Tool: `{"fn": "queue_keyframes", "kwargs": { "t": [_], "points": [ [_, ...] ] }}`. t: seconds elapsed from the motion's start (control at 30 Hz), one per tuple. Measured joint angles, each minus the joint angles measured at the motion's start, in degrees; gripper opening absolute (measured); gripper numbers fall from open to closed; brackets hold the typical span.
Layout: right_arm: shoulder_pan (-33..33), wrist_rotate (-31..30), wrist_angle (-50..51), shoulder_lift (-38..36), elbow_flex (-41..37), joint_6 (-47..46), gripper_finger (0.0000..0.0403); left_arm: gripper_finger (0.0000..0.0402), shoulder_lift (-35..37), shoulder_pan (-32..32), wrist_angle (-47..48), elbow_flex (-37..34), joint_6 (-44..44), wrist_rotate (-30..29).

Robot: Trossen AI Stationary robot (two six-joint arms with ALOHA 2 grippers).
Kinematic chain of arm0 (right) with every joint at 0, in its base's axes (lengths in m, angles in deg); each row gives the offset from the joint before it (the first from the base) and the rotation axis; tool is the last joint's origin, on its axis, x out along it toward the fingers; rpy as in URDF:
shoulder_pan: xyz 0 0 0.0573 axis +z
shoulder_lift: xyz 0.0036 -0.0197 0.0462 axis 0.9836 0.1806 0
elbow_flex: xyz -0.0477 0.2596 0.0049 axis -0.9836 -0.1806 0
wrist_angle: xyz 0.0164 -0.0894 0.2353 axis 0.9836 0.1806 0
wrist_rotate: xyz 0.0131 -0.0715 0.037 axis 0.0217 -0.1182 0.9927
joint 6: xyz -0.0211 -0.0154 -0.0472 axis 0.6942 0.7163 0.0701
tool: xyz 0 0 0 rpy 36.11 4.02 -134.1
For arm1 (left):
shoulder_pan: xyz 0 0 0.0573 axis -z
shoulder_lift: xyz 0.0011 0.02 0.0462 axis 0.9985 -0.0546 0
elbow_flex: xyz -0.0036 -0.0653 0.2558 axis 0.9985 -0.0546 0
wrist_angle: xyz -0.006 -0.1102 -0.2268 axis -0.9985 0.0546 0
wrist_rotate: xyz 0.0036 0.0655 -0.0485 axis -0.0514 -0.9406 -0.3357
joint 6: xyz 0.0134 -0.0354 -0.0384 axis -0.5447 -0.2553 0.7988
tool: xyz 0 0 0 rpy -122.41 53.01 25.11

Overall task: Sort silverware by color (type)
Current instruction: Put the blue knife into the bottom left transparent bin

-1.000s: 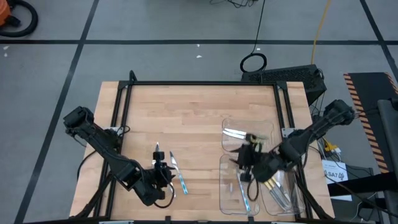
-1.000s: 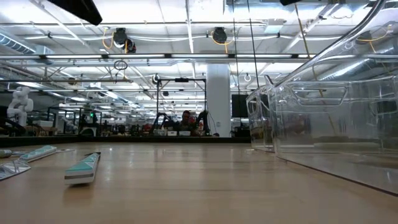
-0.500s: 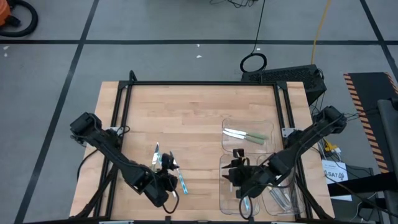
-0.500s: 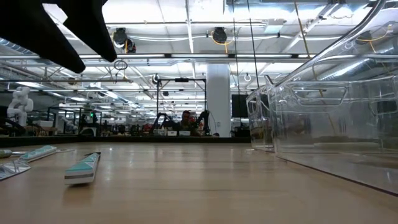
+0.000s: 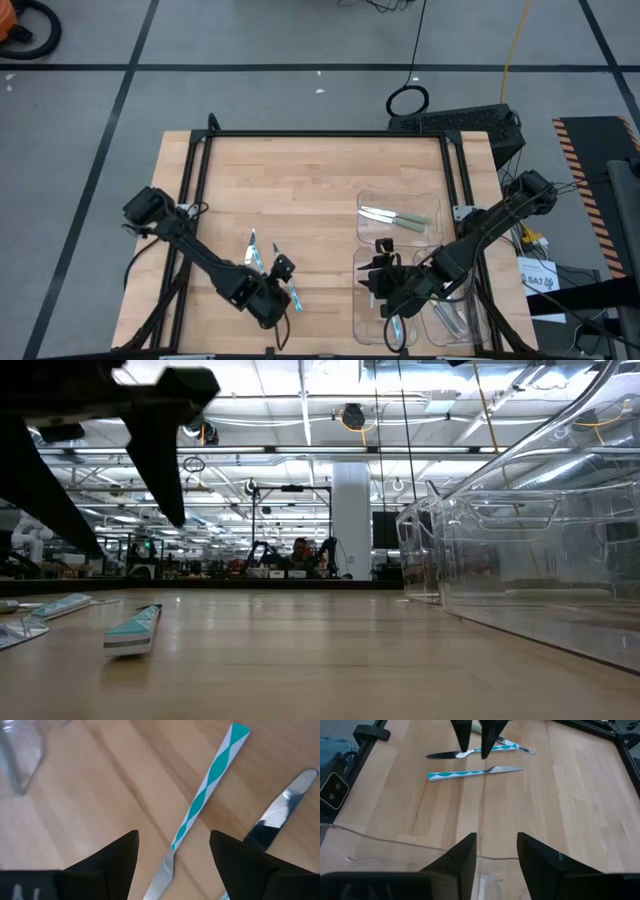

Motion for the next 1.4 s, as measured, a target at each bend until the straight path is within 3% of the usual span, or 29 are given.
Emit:
{"fn": "queue_keyframes", "kwargs": {
  "t": [0.17, 0.4, 0.63, 1.2, 1.4],
  "points": [
    [0.00, 0.00, 1.26, 0.00, 0.00, -0.02, 0.0136, 0.0253, -0.15, -4.07, -2.60, 0.04, -3.15, 8.47],
    [0.00, 0.00, 1.33, 0.00, 0.00, -0.02, 0.0136, 0.0253, -1.07, -5.89, -2.90, 0.04, -8.53, 13.27],
    [0.00, 0.01, 1.60, 0.00, -0.02, -0.03, 0.0136, 0.0246, -5.12, -5.92, -4.74, 0.04, -11.05, 13.81],
    [0.00, 0.00, 2.08, 0.00, -0.04, -0.02, 0.0136, 0.0051, -9.02, -10.82, -6.30, 0.26, -15.48, 22.30],
    [0.00, 0.00, 2.23, 0.00, -0.04, -0.02, 0.0136, 0.0035, -9.20, -10.94, -8.21, 0.76, -16.59, 20.07]
  ]
}}
